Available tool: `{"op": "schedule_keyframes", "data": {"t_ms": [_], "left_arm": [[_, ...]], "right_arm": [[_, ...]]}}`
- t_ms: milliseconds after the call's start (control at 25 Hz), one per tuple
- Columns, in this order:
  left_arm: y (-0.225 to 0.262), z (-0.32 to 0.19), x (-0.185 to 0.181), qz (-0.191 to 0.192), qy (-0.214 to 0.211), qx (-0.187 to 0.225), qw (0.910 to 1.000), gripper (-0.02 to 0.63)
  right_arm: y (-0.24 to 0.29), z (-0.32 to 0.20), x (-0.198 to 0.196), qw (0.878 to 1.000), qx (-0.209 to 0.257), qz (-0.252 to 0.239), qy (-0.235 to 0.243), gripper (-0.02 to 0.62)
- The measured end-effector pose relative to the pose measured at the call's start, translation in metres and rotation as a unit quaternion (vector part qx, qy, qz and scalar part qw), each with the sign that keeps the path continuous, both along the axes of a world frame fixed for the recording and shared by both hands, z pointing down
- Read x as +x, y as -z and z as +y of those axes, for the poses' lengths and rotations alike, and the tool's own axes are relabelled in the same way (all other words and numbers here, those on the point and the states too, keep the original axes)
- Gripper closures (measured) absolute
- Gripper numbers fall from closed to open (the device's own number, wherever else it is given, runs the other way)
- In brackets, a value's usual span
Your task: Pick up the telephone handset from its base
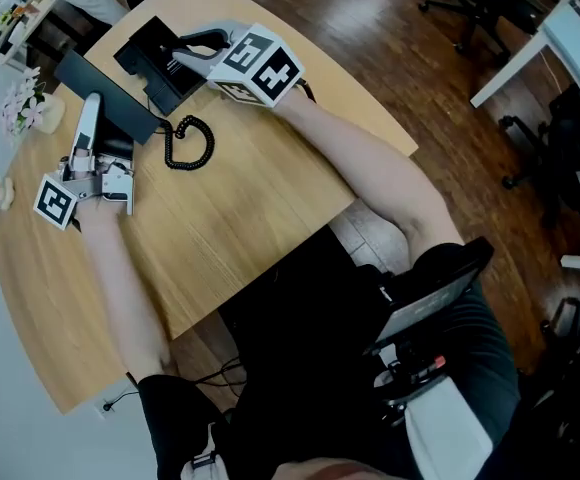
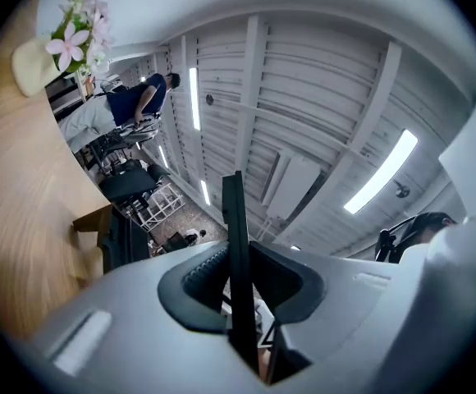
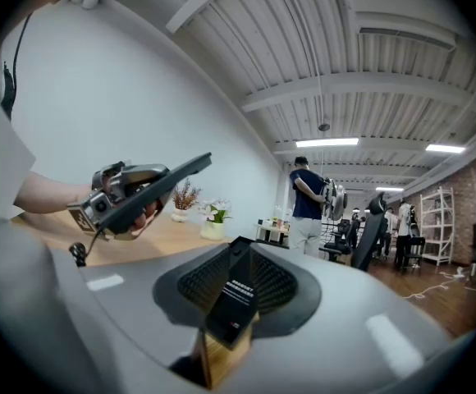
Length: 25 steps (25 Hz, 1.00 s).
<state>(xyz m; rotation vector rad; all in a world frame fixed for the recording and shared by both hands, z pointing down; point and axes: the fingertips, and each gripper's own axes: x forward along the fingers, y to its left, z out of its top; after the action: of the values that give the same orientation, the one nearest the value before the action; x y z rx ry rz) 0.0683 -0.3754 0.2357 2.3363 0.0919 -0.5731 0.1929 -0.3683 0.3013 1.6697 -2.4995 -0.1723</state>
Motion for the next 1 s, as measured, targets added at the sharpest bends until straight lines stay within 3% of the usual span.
{"op": "schedule_keyframes", "data": {"t_ms": [240, 360, 560, 720, 1000], "left_arm": [[0.010, 0.070, -0.040, 0.077, -0.006, -0.008, 0.9970, 0.526], [0.012, 0.093, -0.054, 0.086, -0.007, -0.004, 0.9963, 0.526], [0.025, 0.131, -0.086, 0.110, -0.004, 0.012, 0.9938, 0.526], [0.031, 0.164, -0.098, 0.131, -0.017, 0.023, 0.9909, 0.526], [0.027, 0.206, -0.102, 0.143, -0.023, 0.042, 0.9886, 0.528]], "right_arm": [[0.009, 0.021, 0.001, 1.000, 0.015, -0.022, 0.005, 0.555], [0.020, 0.033, -0.003, 0.999, 0.019, -0.049, 0.013, 0.555], [0.028, 0.088, -0.042, 0.996, 0.009, -0.073, 0.060, 0.555], [0.020, 0.142, -0.051, 0.994, -0.007, -0.102, 0.050, 0.559], [0.042, 0.207, -0.064, 0.993, 0.031, -0.105, 0.042, 0.592]]}}
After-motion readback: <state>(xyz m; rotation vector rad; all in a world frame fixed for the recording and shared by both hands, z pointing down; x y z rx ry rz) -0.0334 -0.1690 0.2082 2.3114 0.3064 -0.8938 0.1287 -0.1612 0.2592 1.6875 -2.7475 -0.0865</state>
